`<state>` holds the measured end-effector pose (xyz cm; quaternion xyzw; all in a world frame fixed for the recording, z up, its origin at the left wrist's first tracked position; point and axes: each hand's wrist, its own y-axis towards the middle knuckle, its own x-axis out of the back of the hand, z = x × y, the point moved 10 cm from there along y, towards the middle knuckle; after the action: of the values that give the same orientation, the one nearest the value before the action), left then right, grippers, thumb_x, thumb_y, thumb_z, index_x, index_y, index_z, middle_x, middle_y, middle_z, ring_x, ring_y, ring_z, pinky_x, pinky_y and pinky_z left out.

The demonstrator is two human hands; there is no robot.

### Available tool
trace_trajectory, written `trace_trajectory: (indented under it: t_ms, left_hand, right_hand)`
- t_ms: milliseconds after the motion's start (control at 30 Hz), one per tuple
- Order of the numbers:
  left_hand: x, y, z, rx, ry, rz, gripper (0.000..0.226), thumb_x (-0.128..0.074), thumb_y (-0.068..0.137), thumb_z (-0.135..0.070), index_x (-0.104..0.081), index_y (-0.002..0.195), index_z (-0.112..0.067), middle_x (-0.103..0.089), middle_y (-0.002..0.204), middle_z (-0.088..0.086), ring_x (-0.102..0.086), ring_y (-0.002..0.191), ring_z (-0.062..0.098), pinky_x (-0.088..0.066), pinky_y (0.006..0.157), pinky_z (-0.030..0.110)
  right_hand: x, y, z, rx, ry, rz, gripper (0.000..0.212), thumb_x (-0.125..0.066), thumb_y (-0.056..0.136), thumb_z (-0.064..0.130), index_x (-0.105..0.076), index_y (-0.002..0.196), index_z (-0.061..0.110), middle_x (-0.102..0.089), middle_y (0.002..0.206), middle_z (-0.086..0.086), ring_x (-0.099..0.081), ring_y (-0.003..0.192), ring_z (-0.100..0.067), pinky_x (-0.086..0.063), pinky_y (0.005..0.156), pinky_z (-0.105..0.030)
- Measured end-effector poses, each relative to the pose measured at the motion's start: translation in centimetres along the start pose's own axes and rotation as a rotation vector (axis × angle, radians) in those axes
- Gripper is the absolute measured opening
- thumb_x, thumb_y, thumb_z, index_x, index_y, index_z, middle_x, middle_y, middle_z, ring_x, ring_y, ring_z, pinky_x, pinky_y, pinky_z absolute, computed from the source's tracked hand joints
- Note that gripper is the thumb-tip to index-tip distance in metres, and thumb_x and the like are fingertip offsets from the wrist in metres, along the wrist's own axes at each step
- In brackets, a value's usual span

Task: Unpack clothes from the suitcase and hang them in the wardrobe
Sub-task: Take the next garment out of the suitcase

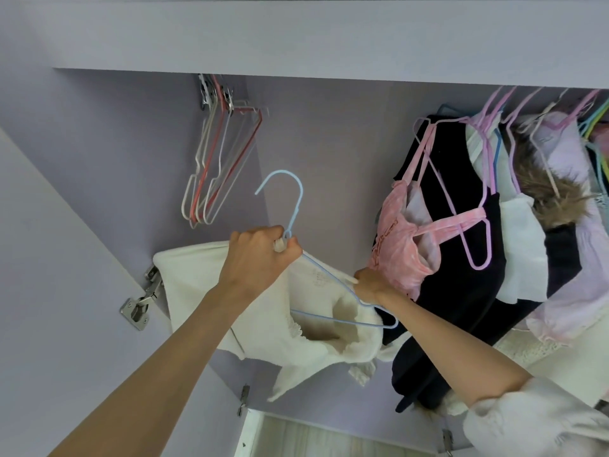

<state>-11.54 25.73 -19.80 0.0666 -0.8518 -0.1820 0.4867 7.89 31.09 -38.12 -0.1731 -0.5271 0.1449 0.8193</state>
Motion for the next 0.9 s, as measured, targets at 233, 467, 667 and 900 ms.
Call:
trace_trajectory:
  t_ms: [233, 467, 667, 900]
  left_hand:
    - [-0.5, 0.7, -0.6, 0.006, 0.061, -0.012, 0.047, -0.054, 0.084, -0.012, -0.022, 0.052, -0.024, -0.026, 0.046, -0.010, -0.030, 0.051, 0.022, -0.028, 0.067, 0.032]
    - [-1.7, 1.1, -0.9, 0.018, 0.127, -0.028, 0.024, -0.051, 0.087, -0.014, -0.038, 0.068, -0.010, -0.044, 0.058, 0.005, -0.039, 0.058, 0.026, -0.031, 0.076, 0.036]
    - [-3.2, 0.6, -1.6, -0.035, 0.110, -0.088, 0.024, -0.045, 0.083, -0.020, -0.054, 0.067, -0.005, -0.057, 0.057, 0.013, -0.051, 0.057, 0.031, -0.034, 0.073, 0.038]
    - [-4.4, 0.7, -2.1, -0.006, -0.037, -0.026, 0.024, -0.049, 0.086, -0.015, -0.040, 0.066, -0.008, -0.032, 0.048, -0.005, -0.036, 0.055, 0.027, -0.038, 0.068, 0.037]
  right_hand:
    - [1.9, -2.2, -8.6, -0.321, 0.316, -0.167, 0.010, -0.045, 0.089, 0.003, -0.042, 0.080, 0.000, -0.049, 0.084, -0.009, -0.051, 0.084, -0.024, -0.039, 0.054, -0.023]
    - [-0.1, -4.5, -11.6, -0.491, 0.930, -0.144, 0.012, -0.048, 0.090, -0.002, -0.051, 0.101, 0.005, -0.054, 0.083, -0.013, -0.055, 0.074, -0.022, -0.054, 0.078, -0.034]
    - [3.1, -5.4, -9.6, -0.347, 0.825, -0.299, 0.027, -0.052, 0.086, 0.003, -0.059, 0.112, -0.001, -0.061, 0.103, -0.018, -0.062, 0.093, -0.031, -0.055, 0.059, -0.032]
    - [5.6, -7.0, -8.8, -0.348, 0.701, -0.329, 0.027, -0.045, 0.086, 0.006, -0.057, 0.110, 0.004, -0.057, 0.096, -0.012, -0.058, 0.082, -0.025, -0.056, 0.067, -0.035]
